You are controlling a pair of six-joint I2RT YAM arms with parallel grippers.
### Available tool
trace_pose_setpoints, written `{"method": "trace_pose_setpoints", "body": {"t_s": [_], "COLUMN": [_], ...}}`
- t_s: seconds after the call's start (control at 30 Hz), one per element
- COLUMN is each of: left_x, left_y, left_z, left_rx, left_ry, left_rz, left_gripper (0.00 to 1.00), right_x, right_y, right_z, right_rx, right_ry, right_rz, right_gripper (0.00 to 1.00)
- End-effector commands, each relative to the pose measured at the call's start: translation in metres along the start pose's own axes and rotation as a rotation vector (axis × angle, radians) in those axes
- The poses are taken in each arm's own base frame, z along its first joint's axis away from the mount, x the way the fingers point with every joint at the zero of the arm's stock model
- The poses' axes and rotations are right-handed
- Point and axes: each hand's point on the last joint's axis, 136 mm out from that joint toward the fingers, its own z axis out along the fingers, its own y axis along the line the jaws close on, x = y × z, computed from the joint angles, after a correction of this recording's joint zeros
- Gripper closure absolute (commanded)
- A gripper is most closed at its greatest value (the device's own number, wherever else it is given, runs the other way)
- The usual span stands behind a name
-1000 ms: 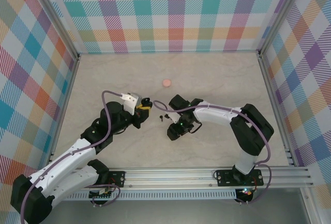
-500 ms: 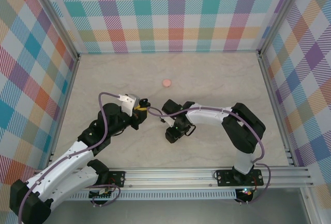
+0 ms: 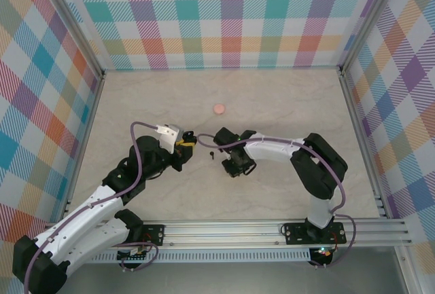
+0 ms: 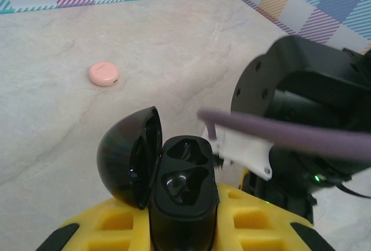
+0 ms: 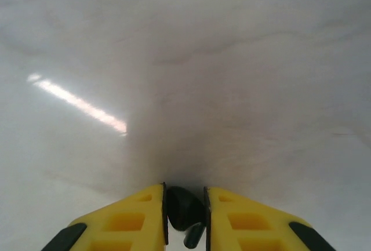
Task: Insert wireless bluetooth earbuds into charging case
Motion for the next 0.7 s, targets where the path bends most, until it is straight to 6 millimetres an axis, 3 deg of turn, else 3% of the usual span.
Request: {"method": "trace_pose_setpoints", "body": {"t_s": [0.0, 0.13, 0.27, 0.43, 0.67], "left_x": [0.001, 0.0, 0.001, 0.001, 0.001], "left_y": [-0.004, -0.005, -0.005, -0.006, -0.006], "left_z": [0.001, 0.002, 0.003, 0.003, 0.003], "left_rx": [0.02, 0.024, 0.027, 0.028, 0.03], "left_ry": [-0.007, -0.009, -0.005, -0.004, -0.004], "left_rz": [-0.015, -0.018, -0.019, -0.019, -0.019], "left_gripper": [0.81, 0.81, 0.81, 0.81, 0.81], "right_x": [0.002, -0.002, -0.005, -0.006, -0.006], "right_y": [-0.032, -0.047, -0.044, -0.039, -0.036], "right_z": [0.005, 0.006, 0.007, 0.003, 0.007], "right_rx": [0.12, 0.152, 0.127, 0.099, 0.092], "right_ry": [0.017, 0.02, 0.028, 0.037, 0.059], "right_rz": [0.148, 0.215, 0.207, 0.238, 0.273], "right_gripper": [0.77, 0.76, 0.72, 0.58, 0.58]}}
